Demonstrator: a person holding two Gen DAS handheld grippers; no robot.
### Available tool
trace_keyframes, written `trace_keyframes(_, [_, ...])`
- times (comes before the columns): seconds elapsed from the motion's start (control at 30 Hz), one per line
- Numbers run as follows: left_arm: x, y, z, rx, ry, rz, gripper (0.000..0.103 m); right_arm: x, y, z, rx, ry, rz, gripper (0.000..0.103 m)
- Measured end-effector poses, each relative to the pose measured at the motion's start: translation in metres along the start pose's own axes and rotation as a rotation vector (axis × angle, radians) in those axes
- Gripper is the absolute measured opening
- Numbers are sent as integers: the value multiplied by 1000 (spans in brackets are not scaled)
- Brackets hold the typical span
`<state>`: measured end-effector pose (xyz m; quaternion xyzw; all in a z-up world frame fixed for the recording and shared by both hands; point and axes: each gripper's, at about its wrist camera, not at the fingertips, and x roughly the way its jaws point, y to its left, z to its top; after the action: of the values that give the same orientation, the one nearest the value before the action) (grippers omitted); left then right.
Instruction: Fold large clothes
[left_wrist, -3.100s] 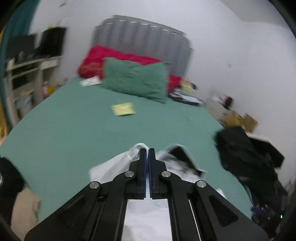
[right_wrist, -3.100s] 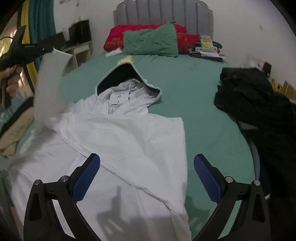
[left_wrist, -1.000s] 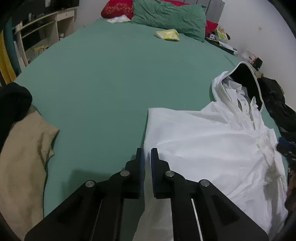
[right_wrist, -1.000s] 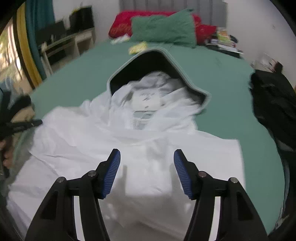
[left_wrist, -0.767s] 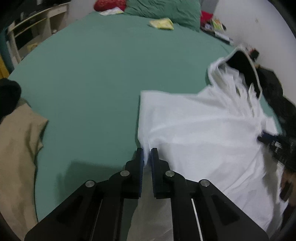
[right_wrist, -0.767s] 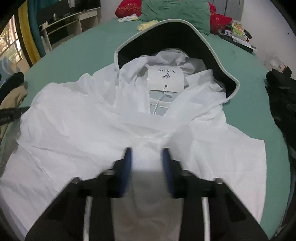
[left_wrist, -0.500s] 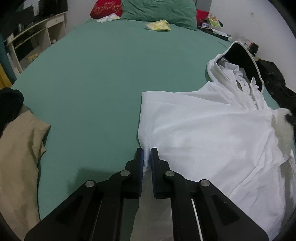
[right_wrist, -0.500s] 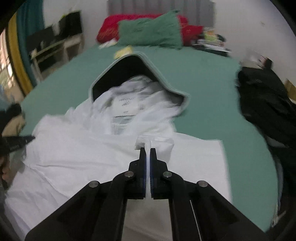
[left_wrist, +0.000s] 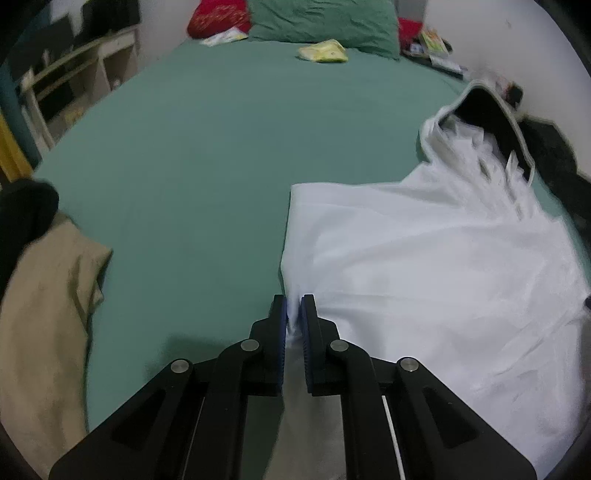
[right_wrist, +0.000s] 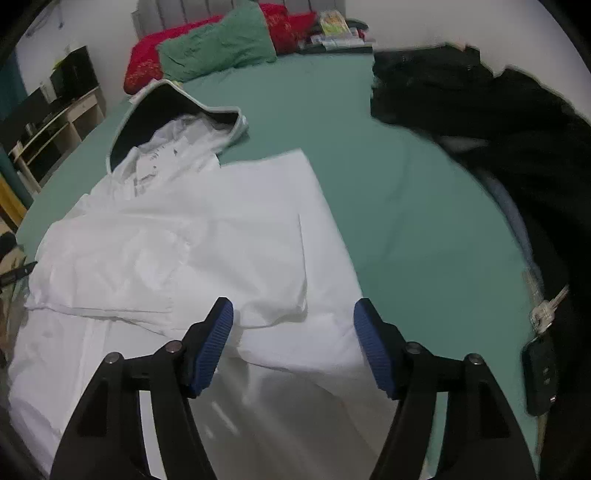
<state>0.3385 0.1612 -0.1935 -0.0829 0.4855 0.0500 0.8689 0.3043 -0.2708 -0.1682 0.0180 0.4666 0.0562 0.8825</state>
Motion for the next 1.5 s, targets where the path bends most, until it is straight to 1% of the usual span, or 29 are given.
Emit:
trace_keyframes(0.03, [-4,4,2,-33,-5,-57,9,-6,0,2,-5,-22,-20,68])
trace_keyframes(0.07, [-7,6,4,-44,-13,-79,9,-13,3,12,-16,-65,-34,69])
trace_keyframes(0.13, [-15,7,10,-38,-57,-93,9,-18,9,32,-41,-115,-24,70])
trace_keyframes(0.17, [-17,7,12,-30,-73,-92,9,-15,18,50,-79,-137,-27,74])
trace_keyframes(0.23, [-20,10,16,-22,-98,-97,9,2,42,84,-182,-146,-8,74])
trace_keyframes(0.33, [-15,15,21,-36,-99,-110,10,36,77,132,-319,-164,50,74])
trace_keyframes(0.43, [-12,20,24,-39,-102,-120,10,73,109,173,-438,-182,43,72])
trace_keyframes(0.5, [-13,22,24,-43,-105,-133,11,96,124,196,-507,-183,82,53])
trace_keyframes(0.53, [-13,24,25,-44,-106,-140,12,108,128,206,-522,-164,100,47])
trace_keyframes(0.57, [-15,25,25,-45,-107,-138,15,120,131,216,-527,-152,123,36])
trace_keyframes(0.6, [-15,26,26,-48,-109,-133,17,126,132,221,-529,-138,163,17])
trace_keyframes(0.63, [-15,25,29,-50,-109,-132,17,131,134,222,-539,-120,217,5])
trace_keyframes(0.67, [-16,24,30,-43,-110,-140,18,132,138,220,-565,-121,245,4])
trace_keyframes(0.73, [-18,17,36,0,-126,-146,18,129,152,198,-697,-109,312,4])
trace_keyframes(0.83, [-22,1,67,5,-149,-118,19,126,160,159,-822,-66,365,5])
trace_keyframes(0.87, [-24,-6,77,8,-167,-127,19,126,159,152,-834,-53,369,6])
trace_keyframes(0.93, [-30,-36,111,58,-240,-137,23,130,150,138,-834,-17,424,7])
trace_keyframes(1.0, [-22,-62,136,89,-266,-167,31,130,139,132,-809,-13,483,10])
trace_keyframes(1.07, [1,-82,153,90,-228,-203,32,129,133,134,-778,4,527,13])
trace_keyframes(1.13, [32,-103,161,110,-136,-212,32,131,128,133,-757,37,568,15])
trace_keyframes(1.17, [41,-111,158,130,-117,-205,33,133,130,136,-759,43,573,16])
trace_keyframes(1.23, [68,-124,148,173,-37,-196,33,131,129,140,-759,71,585,20])
trace_keyframes(1.27, [76,-125,143,183,-9,-190,33,126,122,140,-741,95,586,23])
trace_keyframes(1.3, [84,-127,137,198,17,-180,33,121,117,144,-718,103,594,30])
trace_keyframes(1.33, [86,-128,133,211,13,-173,33,113,108,149,-677,89,629,35])
trace_keyframes(1.37, [84,-128,129,230,-14,-170,35,104,96,155,-629,60,682,46])
trace_keyframes(1.4, [81,-125,126,243,-27,-166,39,95,79,164,-559,15,742,63])
trace_keyframes(1.47, [81,-123,124,259,-21,-164,42,91,52,179,-439,-38,751,83])
trace_keyframes(1.5, [82,-122,124,268,-16,-168,46,96,40,188,-374,-39,734,84])
